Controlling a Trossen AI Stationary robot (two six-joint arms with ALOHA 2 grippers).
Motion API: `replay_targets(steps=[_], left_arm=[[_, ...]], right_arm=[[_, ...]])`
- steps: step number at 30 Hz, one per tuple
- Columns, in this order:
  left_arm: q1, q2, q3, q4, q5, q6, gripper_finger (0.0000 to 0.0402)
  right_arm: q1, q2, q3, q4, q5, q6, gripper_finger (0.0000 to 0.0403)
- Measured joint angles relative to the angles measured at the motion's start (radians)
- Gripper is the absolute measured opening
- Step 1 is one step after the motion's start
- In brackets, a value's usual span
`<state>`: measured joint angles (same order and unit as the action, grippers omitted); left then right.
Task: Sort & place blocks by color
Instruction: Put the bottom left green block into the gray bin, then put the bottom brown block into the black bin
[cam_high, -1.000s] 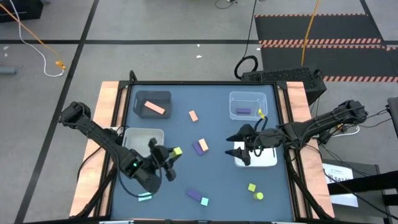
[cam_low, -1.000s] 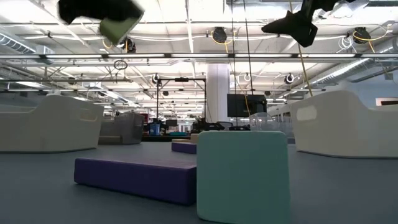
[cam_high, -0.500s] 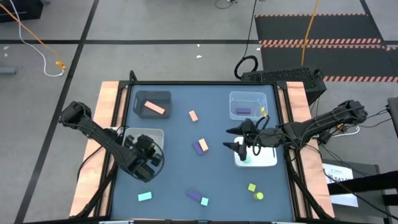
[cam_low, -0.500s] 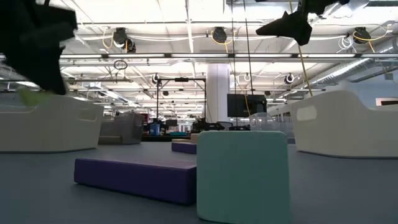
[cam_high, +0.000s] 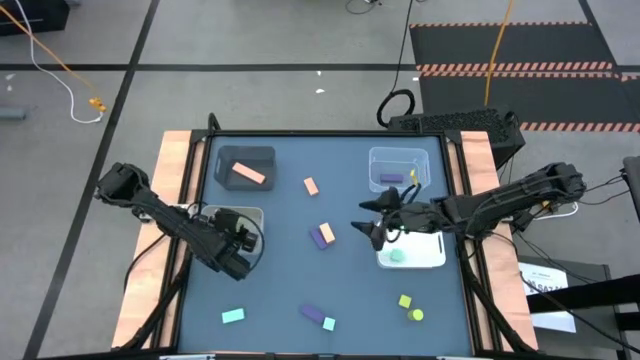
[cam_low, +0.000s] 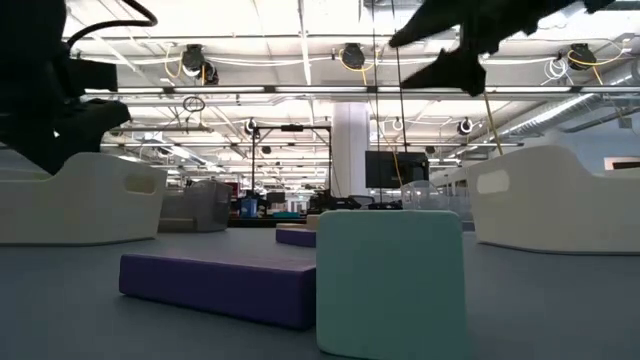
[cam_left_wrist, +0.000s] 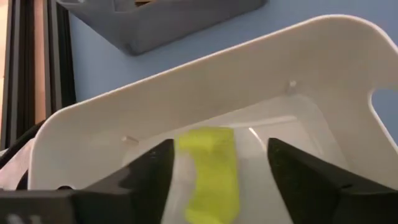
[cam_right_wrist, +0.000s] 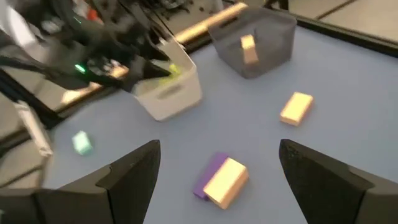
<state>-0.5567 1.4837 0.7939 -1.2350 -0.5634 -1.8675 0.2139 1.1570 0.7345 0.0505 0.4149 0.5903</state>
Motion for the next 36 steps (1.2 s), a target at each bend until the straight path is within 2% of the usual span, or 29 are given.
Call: replay_targets(steps=[3, 7, 14, 20, 27, 32, 36], left_arm=[[0.013, 0.000, 0.013, -0.002, 0.042, 0.003, 0.0298], [0.018, 0.000, 0.055, -0.035, 0.097, 0.019, 0.0310], [0.016, 0.000, 0.194, -0.148, 0.088, 0.101, 0.0283], [0.010, 0.000, 0.284, -0.154, 0.067, 0.200, 0.0265], [0.003, 0.000, 0.309, -0.150, 0.065, 0.235, 0.0258], [-0.006, 0.000, 0.309, -0.151, 0.066, 0.260, 0.0255], [-0.016, 0.001, 0.309, -0.150, 0.066, 0.267, 0.0255]], right_arm=[[-0.021, 0.055, 0.000, 0.025, 0.000, -0.004, 0.0320], [-0.038, 0.145, 0.000, 0.093, 0.000, -0.025, 0.0320], [-0.050, 0.298, 0.030, 0.154, 0.001, -0.006, 0.0320], [-0.049, 0.433, 0.114, 0.146, -0.005, -0.002, 0.0320], [-0.048, 0.576, 0.189, 0.113, -0.027, 0.143, 0.0320], [-0.049, 0.644, 0.243, 0.102, -0.021, 0.156, 0.0320], [-0.048, 0.680, 0.276, 0.041, 0.051, 0.133, 0.0320]])
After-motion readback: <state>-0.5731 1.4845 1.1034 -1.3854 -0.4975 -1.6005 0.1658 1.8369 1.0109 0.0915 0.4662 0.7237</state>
